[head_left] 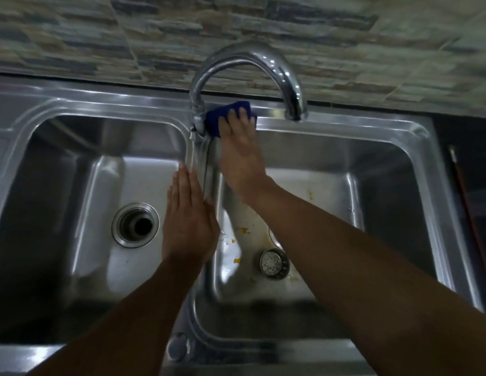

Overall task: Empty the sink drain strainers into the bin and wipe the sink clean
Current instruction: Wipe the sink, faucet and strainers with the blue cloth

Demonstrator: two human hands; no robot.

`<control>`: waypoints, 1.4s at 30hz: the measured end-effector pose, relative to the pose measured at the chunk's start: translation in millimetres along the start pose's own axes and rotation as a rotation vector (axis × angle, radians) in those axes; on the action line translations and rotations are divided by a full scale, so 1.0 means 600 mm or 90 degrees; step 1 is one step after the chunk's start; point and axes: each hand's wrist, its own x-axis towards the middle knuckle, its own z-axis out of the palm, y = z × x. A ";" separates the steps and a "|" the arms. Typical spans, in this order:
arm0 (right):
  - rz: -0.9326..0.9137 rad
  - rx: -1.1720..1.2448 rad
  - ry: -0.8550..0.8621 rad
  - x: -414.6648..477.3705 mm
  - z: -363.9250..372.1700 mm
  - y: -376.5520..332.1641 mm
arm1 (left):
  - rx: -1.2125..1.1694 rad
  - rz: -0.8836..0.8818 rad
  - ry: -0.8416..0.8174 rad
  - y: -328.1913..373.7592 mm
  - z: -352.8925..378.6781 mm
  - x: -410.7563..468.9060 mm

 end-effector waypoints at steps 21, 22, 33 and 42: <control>0.317 -0.026 -0.001 -0.082 -0.050 0.254 | 0.169 0.112 0.015 0.005 -0.002 0.001; 0.269 -0.034 -0.006 -0.082 -0.041 0.229 | 0.179 0.119 0.012 0.003 -0.001 0.002; 0.011 -0.115 -0.048 -0.077 -0.043 0.274 | 0.221 0.119 -0.009 0.011 0.013 0.004; 0.255 -0.242 -0.108 -0.144 -0.160 0.477 | 0.225 0.152 -0.023 0.020 0.011 -0.008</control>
